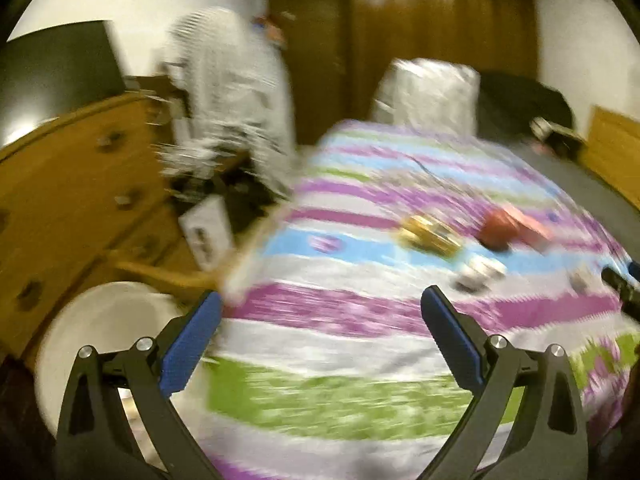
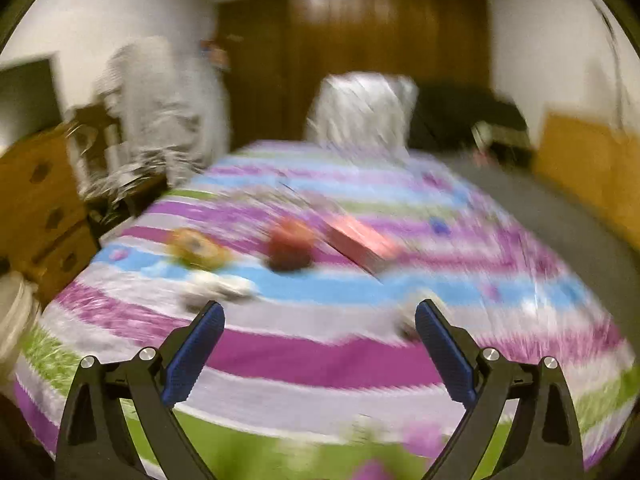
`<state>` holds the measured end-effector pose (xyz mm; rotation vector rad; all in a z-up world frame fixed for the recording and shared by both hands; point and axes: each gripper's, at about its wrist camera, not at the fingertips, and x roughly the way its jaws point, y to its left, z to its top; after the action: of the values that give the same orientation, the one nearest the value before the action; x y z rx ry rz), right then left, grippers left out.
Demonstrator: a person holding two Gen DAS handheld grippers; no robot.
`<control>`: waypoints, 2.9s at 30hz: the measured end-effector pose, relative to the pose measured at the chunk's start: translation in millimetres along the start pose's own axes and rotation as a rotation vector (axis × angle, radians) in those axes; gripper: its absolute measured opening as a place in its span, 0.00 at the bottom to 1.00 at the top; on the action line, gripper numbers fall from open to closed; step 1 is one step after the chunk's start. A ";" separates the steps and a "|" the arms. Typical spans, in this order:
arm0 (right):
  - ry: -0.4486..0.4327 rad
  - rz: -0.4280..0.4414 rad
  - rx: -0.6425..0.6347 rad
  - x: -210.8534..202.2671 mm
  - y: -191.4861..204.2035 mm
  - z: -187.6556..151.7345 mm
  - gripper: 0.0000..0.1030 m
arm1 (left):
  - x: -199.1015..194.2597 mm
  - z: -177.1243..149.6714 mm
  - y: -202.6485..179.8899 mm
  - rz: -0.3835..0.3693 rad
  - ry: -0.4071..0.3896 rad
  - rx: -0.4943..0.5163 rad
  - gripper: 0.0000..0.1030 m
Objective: Collect trash
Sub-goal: 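Move both tools back to the bedspread toward the remaining trash, then grasp the white crumpled cloth with the left tool while the right tool grasps the beige knitted roll, then carry the white cloth and knitted roll over the white bucket with both tools, then open both tools over the white bucket to drop the cloth and knitted roll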
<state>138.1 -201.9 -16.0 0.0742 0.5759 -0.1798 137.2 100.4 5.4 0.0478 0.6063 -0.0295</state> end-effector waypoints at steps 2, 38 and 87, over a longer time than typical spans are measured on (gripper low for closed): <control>0.054 -0.025 0.122 18.0 -58.4 -7.6 0.93 | 28.3 0.1 -31.7 -0.066 0.054 0.052 0.93; 0.229 0.311 0.059 -7.4 6.8 -48.8 0.44 | 23.1 -43.1 -70.5 0.069 0.215 0.028 0.33; 0.430 0.875 -0.639 -22.2 551.1 21.3 0.45 | -27.4 -44.3 289.8 0.448 0.232 -0.327 0.33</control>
<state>235.7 339.7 24.7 -0.2632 0.9531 0.8907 101.6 392.5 -4.9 -0.1328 0.8139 0.5145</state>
